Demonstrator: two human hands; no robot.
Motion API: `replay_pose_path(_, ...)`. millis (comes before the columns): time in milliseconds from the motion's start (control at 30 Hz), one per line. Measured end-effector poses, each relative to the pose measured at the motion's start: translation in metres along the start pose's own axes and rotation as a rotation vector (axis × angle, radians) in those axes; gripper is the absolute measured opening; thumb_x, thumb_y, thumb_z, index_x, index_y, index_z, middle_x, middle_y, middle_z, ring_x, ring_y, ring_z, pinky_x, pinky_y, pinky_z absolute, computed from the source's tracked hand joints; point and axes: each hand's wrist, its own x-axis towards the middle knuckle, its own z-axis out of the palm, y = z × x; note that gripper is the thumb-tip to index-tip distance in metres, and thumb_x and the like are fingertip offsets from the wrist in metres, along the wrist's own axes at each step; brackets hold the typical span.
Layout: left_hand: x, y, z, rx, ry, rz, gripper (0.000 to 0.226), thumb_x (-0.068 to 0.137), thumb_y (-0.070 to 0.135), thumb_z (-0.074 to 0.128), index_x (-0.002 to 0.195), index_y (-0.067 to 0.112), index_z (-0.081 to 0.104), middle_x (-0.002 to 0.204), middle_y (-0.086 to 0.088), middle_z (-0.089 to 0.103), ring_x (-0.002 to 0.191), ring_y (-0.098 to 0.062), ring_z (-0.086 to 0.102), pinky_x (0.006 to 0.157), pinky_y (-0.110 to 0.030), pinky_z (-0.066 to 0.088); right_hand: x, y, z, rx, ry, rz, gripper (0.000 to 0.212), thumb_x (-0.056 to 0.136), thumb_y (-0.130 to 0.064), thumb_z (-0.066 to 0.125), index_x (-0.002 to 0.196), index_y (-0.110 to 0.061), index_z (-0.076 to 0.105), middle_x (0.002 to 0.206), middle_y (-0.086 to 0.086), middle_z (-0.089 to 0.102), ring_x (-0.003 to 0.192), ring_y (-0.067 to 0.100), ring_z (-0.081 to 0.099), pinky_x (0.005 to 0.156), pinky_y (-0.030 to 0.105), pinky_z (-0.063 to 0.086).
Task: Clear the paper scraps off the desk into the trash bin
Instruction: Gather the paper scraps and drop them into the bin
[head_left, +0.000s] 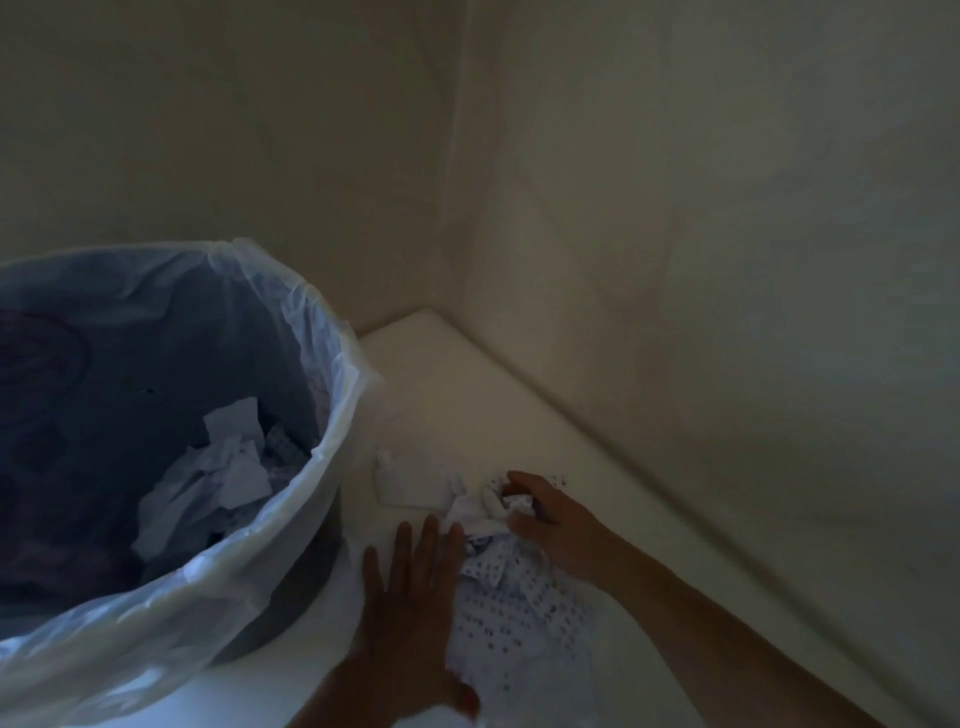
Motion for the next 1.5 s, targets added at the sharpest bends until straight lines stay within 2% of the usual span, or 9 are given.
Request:
replay_pose_path(67, 0.003, -0.001, 0.004, -0.045, -0.119, -0.029, 0.153, 0.054, 0.082, 0.066, 0.138, 0.011, -0.040, 0.156, -0.006, -0.035, 0.145, -0.039, -0.026, 0.113, -0.067, -0.006, -0.005, 0.001, -0.003, 0.114, -0.015, 0.010, 0.052, 0.095, -0.023, 0.058, 0.142, -0.024, 0.038, 0.145, 0.000, 0.048, 0.132, 0.018, 0.047, 0.106, 0.038, 0.045)
replay_pose_path(300, 0.005, 0.002, 0.002, -0.067, -0.091, -0.029, 0.149, 0.056, 0.077, 0.069, 0.143, 0.020, -0.038, 0.161, -0.007, -0.029, 0.148, -0.034, -0.022, 0.116, -0.062, -0.006, -0.016, -0.005, -0.022, 0.314, 0.146, 0.028, 0.046, 0.092, -0.006, 0.061, 0.135, -0.017, 0.048, 0.129, 0.015, 0.056, 0.119, 0.024, 0.056, 0.097, 0.037, 0.047)
replay_pose_path(533, -0.002, 0.000, -0.007, -0.107, -0.146, -0.031, 0.154, 0.056, 0.075, 0.072, 0.132, 0.014, -0.047, 0.158, -0.005, -0.036, 0.146, -0.032, -0.027, 0.115, -0.061, -0.010, -0.040, -0.023, -0.043, 0.633, 0.334, -0.032, 0.033, 0.094, -0.007, 0.055, 0.124, -0.020, 0.059, 0.080, -0.013, 0.069, 0.075, 0.004, 0.066, 0.062, 0.019, 0.053)
replay_pose_path(733, -0.017, -0.003, -0.014, -0.190, -0.234, -0.037, 0.151, 0.064, 0.057, 0.080, 0.123, 0.009, -0.051, 0.154, -0.002, -0.041, 0.141, -0.030, -0.036, 0.114, -0.059, -0.015, -0.057, -0.044, -0.010, 0.763, 0.230, -0.037, 0.033, 0.094, -0.014, 0.055, 0.124, -0.025, 0.062, 0.109, 0.006, 0.073, 0.100, 0.022, 0.068, 0.085, 0.035, 0.054)
replay_pose_path(867, -0.025, -0.010, -0.018, -0.374, -0.156, -0.070, 0.146, 0.069, 0.047, 0.080, 0.138, 0.017, -0.045, 0.158, -0.002, -0.037, 0.144, -0.026, -0.032, 0.116, -0.052, -0.014, -0.056, -0.043, 0.022, 0.553, 0.168, 0.008, 0.040, 0.093, -0.012, 0.059, 0.130, -0.025, 0.056, 0.095, 0.003, 0.068, 0.089, 0.010, 0.066, 0.083, 0.027, 0.052)
replay_pose_path(1000, -0.028, -0.009, -0.023, -0.485, 0.029, -0.013, 0.141, 0.066, 0.052, 0.081, 0.133, 0.037, -0.042, 0.162, 0.004, -0.026, 0.149, -0.022, -0.020, 0.119, -0.049, -0.003, -0.056, -0.044, 0.034, 0.414, 0.185, -0.035, 0.037, 0.093, -0.008, 0.059, 0.125, -0.027, 0.053, 0.108, -0.005, 0.069, 0.091, -0.008, 0.065, 0.078, 0.012, 0.050)
replay_pose_path(1167, -0.027, -0.001, -0.025, -0.448, 0.068, -0.010, 0.133, 0.070, 0.058, 0.075, 0.143, 0.035, -0.033, 0.164, 0.002, -0.019, 0.150, -0.024, -0.016, 0.120, -0.055, 0.001, -0.072, -0.042, 0.033, 0.269, 0.330, -0.095, 0.034, 0.094, -0.016, 0.060, 0.117, -0.040, 0.054, 0.121, -0.019, 0.061, 0.109, -0.011, 0.056, 0.097, 0.022, 0.045)
replay_pose_path(1367, -0.034, -0.006, -0.034, -0.509, 0.002, -0.059, 0.135, 0.066, 0.060, 0.078, 0.150, 0.033, -0.025, 0.163, 0.002, -0.025, 0.149, -0.023, -0.020, 0.120, -0.053, -0.001, -0.117, -0.017, 0.014, 0.346, 0.540, 0.225, 0.051, 0.092, -0.028, 0.063, 0.139, -0.022, 0.047, 0.149, 0.004, 0.037, 0.136, 0.019, 0.039, 0.102, 0.033, 0.038)
replay_pose_path(1500, -0.034, -0.009, -0.045, -0.400, -0.130, 0.017, 0.153, 0.050, 0.070, 0.080, 0.143, 0.035, -0.037, 0.159, 0.001, -0.034, 0.147, -0.026, -0.027, 0.118, -0.058, -0.006, -0.154, -0.006, 0.031, 0.372, 0.459, 0.316, 0.066, 0.075, -0.033, 0.081, 0.134, -0.029, 0.051, 0.140, 0.001, 0.047, 0.127, 0.008, 0.050, 0.092, 0.021, 0.045)
